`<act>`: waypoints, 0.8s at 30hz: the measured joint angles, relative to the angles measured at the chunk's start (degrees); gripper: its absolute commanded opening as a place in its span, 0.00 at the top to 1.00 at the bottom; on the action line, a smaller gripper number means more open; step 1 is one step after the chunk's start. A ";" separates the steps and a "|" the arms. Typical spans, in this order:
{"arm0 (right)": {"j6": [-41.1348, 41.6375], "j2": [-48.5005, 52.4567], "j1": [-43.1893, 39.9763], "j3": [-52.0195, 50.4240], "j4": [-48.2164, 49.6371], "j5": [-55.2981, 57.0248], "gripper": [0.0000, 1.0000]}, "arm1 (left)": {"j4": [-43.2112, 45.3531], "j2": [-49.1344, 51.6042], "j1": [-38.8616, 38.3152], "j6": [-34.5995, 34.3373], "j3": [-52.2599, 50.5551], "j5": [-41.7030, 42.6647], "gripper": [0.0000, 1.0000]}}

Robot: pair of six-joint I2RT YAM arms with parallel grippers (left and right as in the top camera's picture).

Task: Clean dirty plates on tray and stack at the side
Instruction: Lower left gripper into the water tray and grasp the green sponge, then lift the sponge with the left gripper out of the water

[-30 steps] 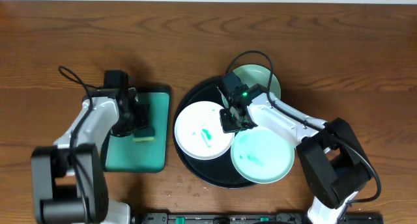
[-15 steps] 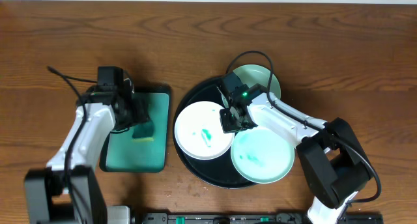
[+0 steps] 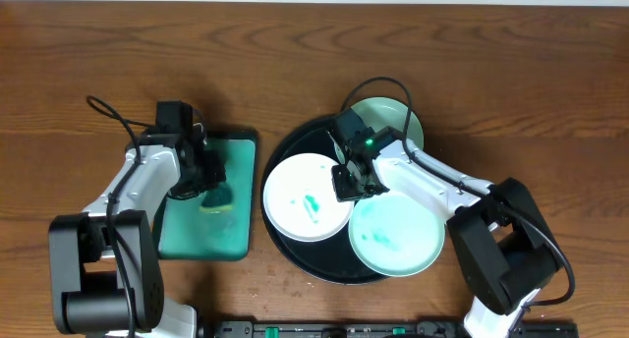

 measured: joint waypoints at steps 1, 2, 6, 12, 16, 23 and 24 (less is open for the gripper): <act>0.00 0.00 0.00 0.00 -0.02 -0.02 0.99 | -0.02 0.00 0.00 -0.07 0.00 0.00 0.93; 0.00 0.00 0.00 0.00 -0.02 -0.04 0.99 | -0.09 -0.02 0.00 -0.11 0.00 0.00 0.93; 0.00 0.00 0.00 0.02 -0.07 -0.04 0.99 | -0.85 -0.13 0.04 -0.13 0.11 0.68 0.93; 0.00 0.00 0.00 0.02 -0.07 -0.07 0.99 | -5.18 -1.29 0.04 -0.63 0.87 1.81 0.93; 0.00 0.00 0.00 0.02 -0.09 -0.07 0.99 | -6.10 -9.03 -0.26 -0.83 0.85 0.70 0.93; 0.00 0.00 0.00 0.04 -0.20 -0.13 0.99 | -6.25 -32.87 -5.60 -0.04 0.94 -7.48 0.93; 0.00 0.00 0.00 0.04 -0.20 -0.13 0.99 | -6.21 -35.17 -6.62 0.33 0.94 -8.57 0.93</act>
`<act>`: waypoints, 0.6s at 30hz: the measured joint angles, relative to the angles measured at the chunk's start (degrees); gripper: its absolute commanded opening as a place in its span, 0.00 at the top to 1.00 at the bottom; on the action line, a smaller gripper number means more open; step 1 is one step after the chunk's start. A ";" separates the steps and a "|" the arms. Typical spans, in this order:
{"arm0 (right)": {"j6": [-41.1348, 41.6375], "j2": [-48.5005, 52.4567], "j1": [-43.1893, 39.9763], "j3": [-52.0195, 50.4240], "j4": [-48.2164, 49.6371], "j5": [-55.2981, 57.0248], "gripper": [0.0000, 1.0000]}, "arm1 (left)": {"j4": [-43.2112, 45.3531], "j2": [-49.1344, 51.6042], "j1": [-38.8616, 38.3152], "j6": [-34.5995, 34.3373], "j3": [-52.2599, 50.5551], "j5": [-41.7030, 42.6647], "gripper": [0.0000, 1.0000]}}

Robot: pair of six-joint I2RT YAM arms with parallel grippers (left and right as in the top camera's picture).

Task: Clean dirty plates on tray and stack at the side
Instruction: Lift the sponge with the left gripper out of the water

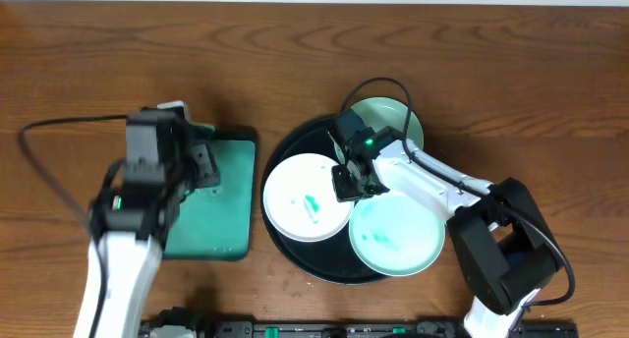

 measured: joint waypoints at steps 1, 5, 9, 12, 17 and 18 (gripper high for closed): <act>0.00 0.00 0.00 0.00 -0.02 0.00 0.99 | 0.13 -2.78 -1.36 0.31 0.02 -1.36 0.93; 0.00 0.00 0.00 0.00 -0.04 -0.02 0.99 | 1.36 -11.41 -6.10 1.49 0.02 -6.64 0.93; 0.00 0.00 0.00 0.00 -0.07 -0.04 0.99 | 1.44 -16.48 -8.50 2.29 0.02 -10.88 0.93; 0.00 0.00 0.00 0.00 -0.09 -0.04 0.99 | 1.46 -17.57 -8.79 3.23 0.02 -12.13 0.93; 0.00 0.00 0.00 0.00 -0.09 -0.07 0.99 | 1.49 -17.11 -8.83 4.35 0.02 -13.05 0.93; 0.00 0.00 0.00 0.00 -0.09 -0.07 0.99 | 1.55 -16.96 -8.83 4.48 0.02 -13.20 0.93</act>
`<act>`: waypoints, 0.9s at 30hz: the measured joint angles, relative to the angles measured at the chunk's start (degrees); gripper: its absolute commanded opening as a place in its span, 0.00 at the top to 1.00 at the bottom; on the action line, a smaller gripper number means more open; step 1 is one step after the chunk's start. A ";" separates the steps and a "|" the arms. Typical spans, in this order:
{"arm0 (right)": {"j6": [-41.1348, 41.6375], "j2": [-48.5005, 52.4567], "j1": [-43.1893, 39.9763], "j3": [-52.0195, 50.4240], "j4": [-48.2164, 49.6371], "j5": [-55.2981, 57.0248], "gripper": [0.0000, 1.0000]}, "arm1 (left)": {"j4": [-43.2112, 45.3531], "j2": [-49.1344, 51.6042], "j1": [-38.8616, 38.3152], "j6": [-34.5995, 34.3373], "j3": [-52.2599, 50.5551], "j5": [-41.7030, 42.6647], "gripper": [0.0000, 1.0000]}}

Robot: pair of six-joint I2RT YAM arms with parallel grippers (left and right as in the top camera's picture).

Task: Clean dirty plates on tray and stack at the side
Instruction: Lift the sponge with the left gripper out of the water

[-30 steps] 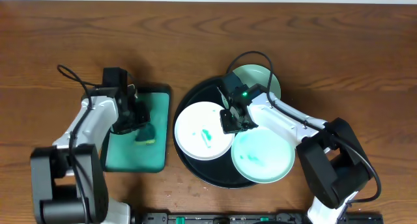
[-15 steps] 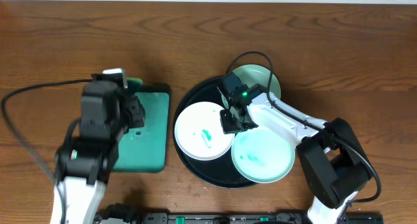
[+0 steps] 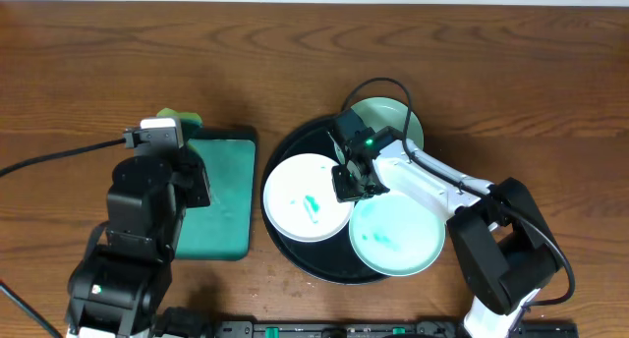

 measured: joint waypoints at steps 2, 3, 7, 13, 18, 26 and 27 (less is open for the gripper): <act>0.00 0.00 0.00 0.00 0.00 0.00 0.99 | 0.37 0.22 0.00 0.04 0.00 -0.24 0.93; 0.00 0.00 0.00 0.00 0.00 0.00 0.99 | 0.48 0.24 0.00 0.04 0.00 -0.35 0.93; 0.00 0.00 0.00 0.00 0.00 0.00 0.99 | 0.76 0.37 0.00 0.07 0.00 -0.39 0.93; 0.00 0.00 0.00 0.00 -0.02 0.00 0.99 | 0.79 0.42 0.00 0.28 0.00 -0.39 0.93; 0.00 0.00 0.00 0.00 0.00 0.00 0.99 | 0.76 0.42 0.00 1.33 0.00 -0.39 0.93; 0.00 0.00 0.00 0.00 0.00 0.00 0.99 | -0.48 0.85 0.00 8.44 0.00 -0.42 0.93; 0.00 0.00 0.00 0.00 0.00 0.00 0.99 | -0.61 1.27 0.00 9.42 0.00 -0.42 0.93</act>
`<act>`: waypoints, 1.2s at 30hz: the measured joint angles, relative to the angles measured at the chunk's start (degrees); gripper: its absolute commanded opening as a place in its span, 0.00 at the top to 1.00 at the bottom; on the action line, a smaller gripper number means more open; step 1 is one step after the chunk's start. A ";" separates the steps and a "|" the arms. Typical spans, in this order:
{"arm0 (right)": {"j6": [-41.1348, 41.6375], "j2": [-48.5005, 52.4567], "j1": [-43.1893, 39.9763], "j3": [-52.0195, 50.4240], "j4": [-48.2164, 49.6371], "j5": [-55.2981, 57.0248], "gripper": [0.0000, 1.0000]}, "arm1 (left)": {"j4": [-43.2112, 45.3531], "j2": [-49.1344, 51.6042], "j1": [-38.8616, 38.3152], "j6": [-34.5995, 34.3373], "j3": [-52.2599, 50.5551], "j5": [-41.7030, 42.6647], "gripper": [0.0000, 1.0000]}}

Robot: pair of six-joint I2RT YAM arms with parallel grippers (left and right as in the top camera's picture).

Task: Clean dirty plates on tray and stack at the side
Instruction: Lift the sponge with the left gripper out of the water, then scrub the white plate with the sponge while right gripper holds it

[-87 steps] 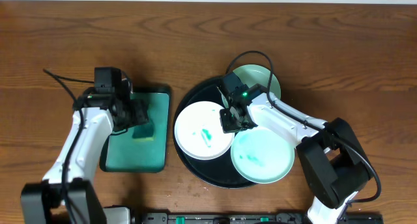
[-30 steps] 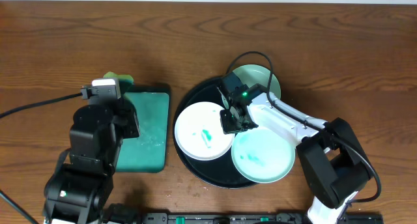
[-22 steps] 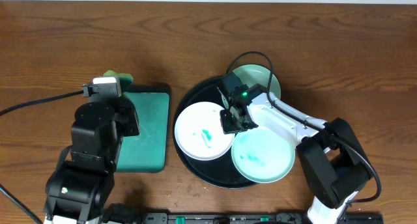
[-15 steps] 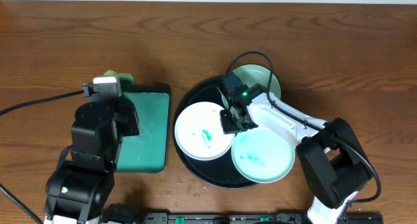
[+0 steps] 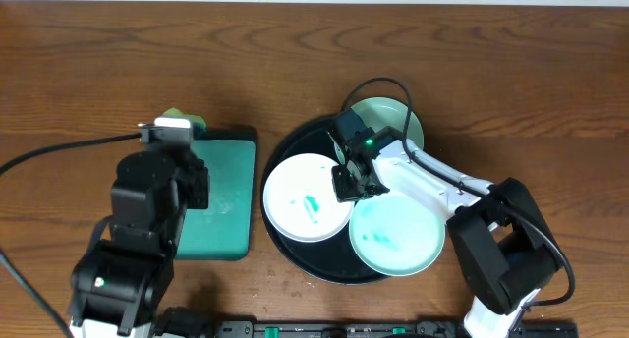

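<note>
A round black tray holds three plates. The white plate on its left carries a green smear. A pale teal plate with faint smears lies at the front right, and a light green plate sits at the back. My right gripper sits at the white plate's right rim and looks shut on it. My left arm is raised high toward the camera. Its gripper is mostly hidden under the wrist, with a yellow-green sponge showing at its tip.
A green mat lies left of the tray, partly covered by the raised left arm. A black cable runs from that arm off the left edge. The wooden table extends behind.
The left arm has shifted slightly right and toward the back with the sponge at its tip. The right gripper and the plates have not moved.
The left gripper was down on the green mat at the sponge while the right gripper rested on the white plate's rim. Then the left arm stood raised and the mat was bare. After that the sponge showed at its tip, as now.
</note>
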 measured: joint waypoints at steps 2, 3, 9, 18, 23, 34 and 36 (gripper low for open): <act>-0.02 0.00 0.00 0.00 0.00 -0.02 0.99 | -0.15 0.98 0.00 1.64 0.00 0.00 0.93; -0.04 0.00 0.00 0.00 0.00 0.00 0.99 | -0.24 1.62 0.00 2.45 0.00 0.00 0.93; -0.04 0.00 0.00 0.00 -0.02 -0.02 0.99 | -0.35 5.44 0.00 5.49 0.00 0.00 0.93; -0.07 0.00 0.00 0.00 0.00 -0.02 0.99 | 0.07 6.73 0.00 2.82 0.00 0.00 0.93; 0.11 0.00 0.00 0.00 0.02 -0.02 0.99 | -2.23 13.77 1.60 -8.28 0.07 -0.02 0.93; 0.68 0.00 0.00 0.00 0.00 -0.04 0.99 | -7.39 34.73 12.41 -21.99 0.07 8.83 0.93; 0.68 0.00 0.00 0.00 0.00 -0.04 0.99 | -8.48 36.44 12.81 -22.14 0.07 11.61 0.93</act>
